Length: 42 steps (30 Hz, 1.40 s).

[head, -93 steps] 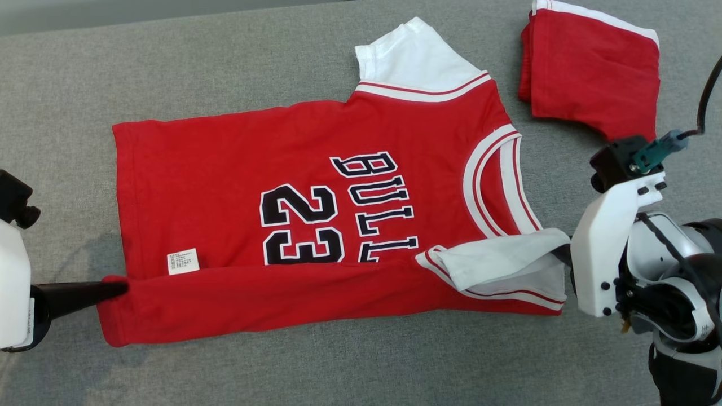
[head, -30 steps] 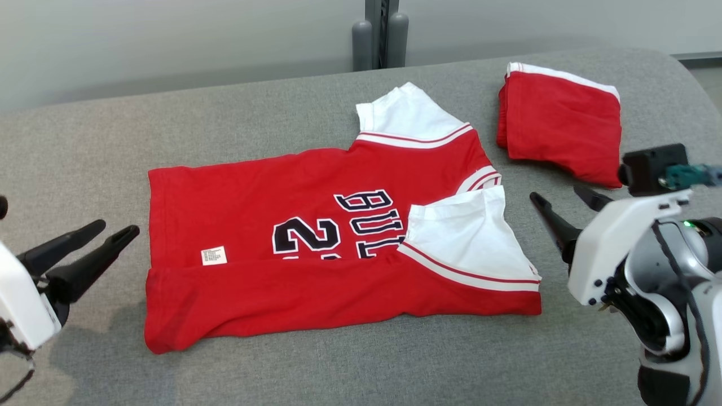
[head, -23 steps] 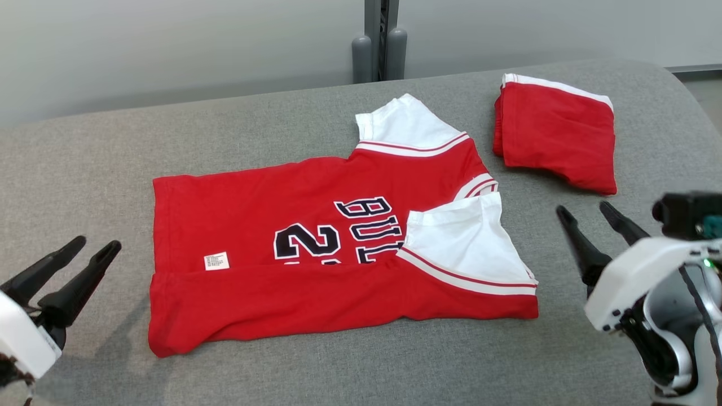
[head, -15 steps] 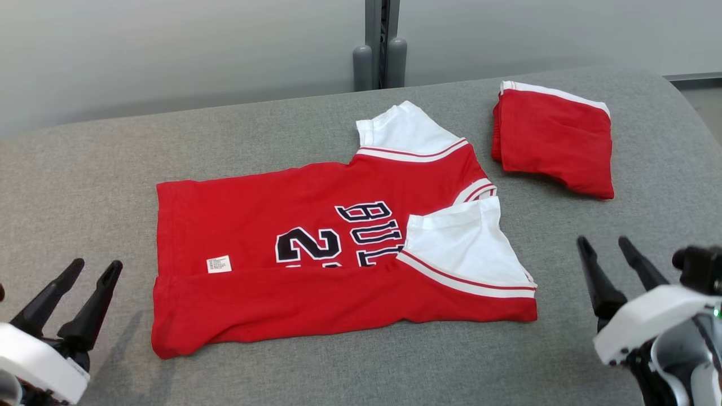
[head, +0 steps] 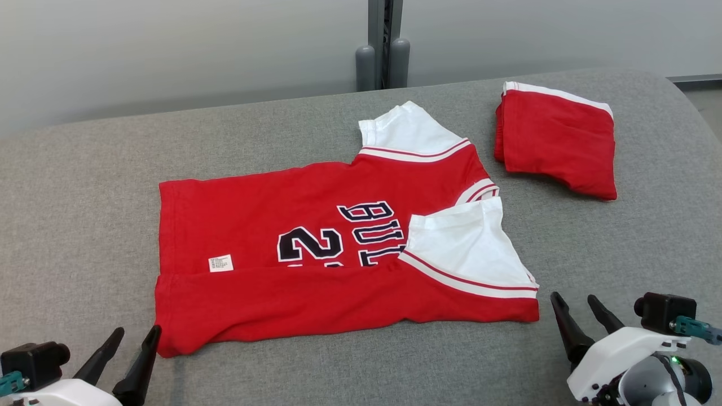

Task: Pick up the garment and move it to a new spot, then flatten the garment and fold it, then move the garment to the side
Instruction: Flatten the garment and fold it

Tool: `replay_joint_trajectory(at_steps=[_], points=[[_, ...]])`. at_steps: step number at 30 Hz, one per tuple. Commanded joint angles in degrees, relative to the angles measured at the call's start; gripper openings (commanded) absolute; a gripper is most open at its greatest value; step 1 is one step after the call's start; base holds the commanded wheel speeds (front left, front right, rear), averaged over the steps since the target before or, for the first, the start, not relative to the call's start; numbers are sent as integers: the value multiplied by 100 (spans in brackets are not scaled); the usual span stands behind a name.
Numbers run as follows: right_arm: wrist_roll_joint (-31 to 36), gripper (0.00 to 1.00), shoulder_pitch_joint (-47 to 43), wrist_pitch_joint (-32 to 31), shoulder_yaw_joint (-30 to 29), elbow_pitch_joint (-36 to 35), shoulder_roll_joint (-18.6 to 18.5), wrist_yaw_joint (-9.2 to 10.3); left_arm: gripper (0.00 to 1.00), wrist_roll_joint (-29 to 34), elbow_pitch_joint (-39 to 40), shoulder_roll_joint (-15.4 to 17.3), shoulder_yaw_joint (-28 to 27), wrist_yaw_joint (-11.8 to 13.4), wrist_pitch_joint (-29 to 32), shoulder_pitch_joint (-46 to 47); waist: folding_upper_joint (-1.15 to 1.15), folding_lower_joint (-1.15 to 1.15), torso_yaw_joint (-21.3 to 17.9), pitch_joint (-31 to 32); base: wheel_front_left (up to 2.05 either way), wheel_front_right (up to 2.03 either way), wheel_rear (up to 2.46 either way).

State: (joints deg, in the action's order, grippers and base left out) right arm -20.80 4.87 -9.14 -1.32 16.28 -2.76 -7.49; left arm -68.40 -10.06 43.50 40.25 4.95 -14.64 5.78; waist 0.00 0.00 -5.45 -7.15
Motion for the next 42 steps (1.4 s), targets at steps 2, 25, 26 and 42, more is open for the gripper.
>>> replay_joint_trajectory(at_steps=[2,25,26,42], points=[[-74,100,122,-23,22,149,-33,-1,100,-6,-121,-50,28,25,27,30,0,0,2,-26,0,0,0],[-755,100,996,278,684,1762,-33,-1,100,4,-1075,-584,346,-499,368,526,0,0,148,-174,0,0,0],[-796,100,1017,292,731,1808,-23,-1,100,10,-1095,-598,362,-529,385,555,0,0,150,-181,0,0,0],[-1272,0,1369,697,1273,2496,-23,0,28,-9,-1368,-818,519,-753,588,756,0,0,115,-188,0,0,0]])
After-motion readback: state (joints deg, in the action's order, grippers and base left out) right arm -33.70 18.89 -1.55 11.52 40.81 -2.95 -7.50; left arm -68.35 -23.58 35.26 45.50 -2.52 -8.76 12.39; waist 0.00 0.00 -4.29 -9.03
